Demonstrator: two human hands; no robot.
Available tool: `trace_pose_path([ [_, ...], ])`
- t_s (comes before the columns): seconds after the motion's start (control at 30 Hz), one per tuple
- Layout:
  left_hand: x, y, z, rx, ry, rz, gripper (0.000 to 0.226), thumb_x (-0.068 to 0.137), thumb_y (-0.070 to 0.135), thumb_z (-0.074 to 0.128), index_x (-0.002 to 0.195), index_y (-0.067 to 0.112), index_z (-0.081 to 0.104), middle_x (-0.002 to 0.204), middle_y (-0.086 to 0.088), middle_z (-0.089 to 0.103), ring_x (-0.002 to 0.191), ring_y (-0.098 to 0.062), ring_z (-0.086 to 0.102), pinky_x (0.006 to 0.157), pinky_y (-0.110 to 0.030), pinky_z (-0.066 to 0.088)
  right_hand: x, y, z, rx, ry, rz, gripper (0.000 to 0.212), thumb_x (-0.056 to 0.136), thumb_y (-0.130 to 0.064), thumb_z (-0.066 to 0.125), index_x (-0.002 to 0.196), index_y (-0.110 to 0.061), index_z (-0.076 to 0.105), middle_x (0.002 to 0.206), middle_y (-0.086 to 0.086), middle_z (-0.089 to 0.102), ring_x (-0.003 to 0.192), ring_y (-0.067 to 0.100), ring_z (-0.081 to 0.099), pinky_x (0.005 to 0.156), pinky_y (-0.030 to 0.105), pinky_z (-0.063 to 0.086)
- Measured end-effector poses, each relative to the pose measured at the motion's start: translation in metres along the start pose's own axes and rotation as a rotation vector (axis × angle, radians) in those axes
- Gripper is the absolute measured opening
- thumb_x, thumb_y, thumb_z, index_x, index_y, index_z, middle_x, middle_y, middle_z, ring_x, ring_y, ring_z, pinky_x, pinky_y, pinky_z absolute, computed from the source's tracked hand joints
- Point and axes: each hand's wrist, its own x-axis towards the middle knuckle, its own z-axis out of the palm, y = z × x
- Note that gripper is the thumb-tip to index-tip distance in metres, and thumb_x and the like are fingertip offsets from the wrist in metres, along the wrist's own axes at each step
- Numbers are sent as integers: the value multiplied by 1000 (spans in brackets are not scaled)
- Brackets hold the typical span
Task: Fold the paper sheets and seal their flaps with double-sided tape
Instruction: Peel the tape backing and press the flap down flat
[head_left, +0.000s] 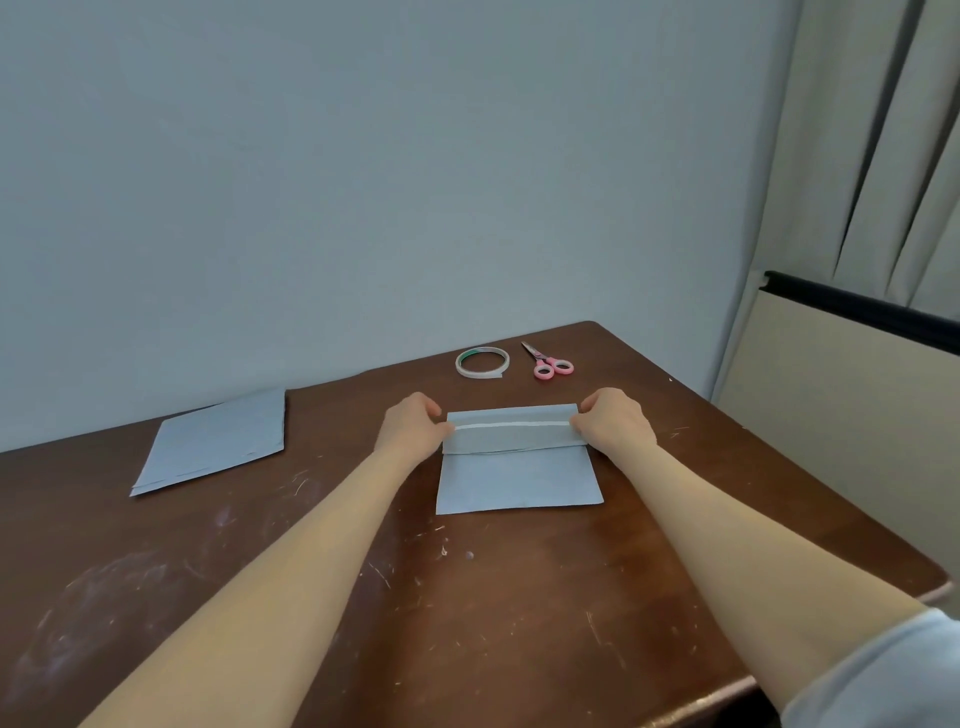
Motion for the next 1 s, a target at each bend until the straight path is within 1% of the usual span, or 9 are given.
trace_pose_path([
  [0.07, 2, -2, 2, -99, -16, -63, 34, 88, 23, 64, 119, 12, 55, 118, -8, 60, 87, -22, 60, 78, -33, 56, 0, -4, 1, -31, 41, -43, 27, 94, -15, 52, 119, -18, 60, 119, 5, 61, 100, 22, 57, 77, 31, 47],
  [0.13, 3, -1, 1, -168, -24, -95, 39, 87, 22, 66, 123, 11, 53, 120, -8, 59, 79, -20, 58, 68, -27, 52, 0, -12, 2, -65, 73, -120, 25, 93, -18, 53, 115, -23, 65, 117, 2, 63, 107, 22, 57, 82, 34, 52],
  [0.27, 8, -1, 3, -190, -54, -129, 50, 83, 26, 70, 127, 11, 51, 124, -7, 55, 81, -19, 56, 81, -32, 53, -10, -39, 15, -60, -30, -250, 19, 88, -26, 55, 97, -35, 69, 110, -1, 66, 104, 21, 58, 84, 36, 54],
  [0.37, 12, -1, 5, -242, -74, -144, 50, 80, 20, 74, 125, 12, 53, 122, -7, 58, 85, -19, 56, 80, -32, 53, -16, -55, 30, -56, -115, -328, 20, 87, -30, 57, 103, -33, 70, 113, -4, 65, 108, 18, 58, 86, 32, 52],
  [0.5, 17, -6, 7, -359, -65, -180, 44, 78, 8, 73, 119, 14, 58, 119, -9, 62, 101, -22, 60, 73, -27, 52, -18, -64, 46, -103, -184, -399, 23, 91, -26, 58, 113, -25, 66, 117, -3, 63, 110, 18, 57, 83, 29, 46],
  [0.57, 17, -8, 7, -404, -78, -182, 43, 79, 7, 72, 119, 13, 59, 116, -8, 64, 95, -20, 61, 71, -25, 52, -18, -66, 50, -117, -187, -401, 23, 92, -26, 57, 114, -24, 65, 118, -2, 64, 108, 19, 58, 83, 29, 46],
  [0.7, 17, -10, 4, -408, -140, -163, 43, 80, 12, 73, 121, 14, 58, 112, -6, 65, 69, -12, 54, 61, -21, 46, -16, -67, 55, -117, -174, -374, 23, 93, -28, 55, 114, -26, 64, 118, 0, 63, 106, 19, 58, 83, 31, 48],
  [0.87, 17, -11, 5, -378, -138, -143, 43, 79, 12, 73, 120, 15, 59, 111, -6, 66, 67, -12, 51, 57, -20, 43, -15, -68, 58, -124, -165, -362, 24, 93, -26, 55, 115, -25, 63, 118, 0, 63, 105, 20, 59, 79, 30, 46],
  [1.0, 18, -15, 2, -389, -162, -146, 36, 82, 12, 71, 116, 15, 62, 108, -7, 67, 64, -12, 50, 57, -20, 42, -13, -73, 63, -137, -139, -363, 32, 92, -28, 56, 124, -27, 56, 127, 2, 58, 113, 21, 56, 87, 33, 47],
])
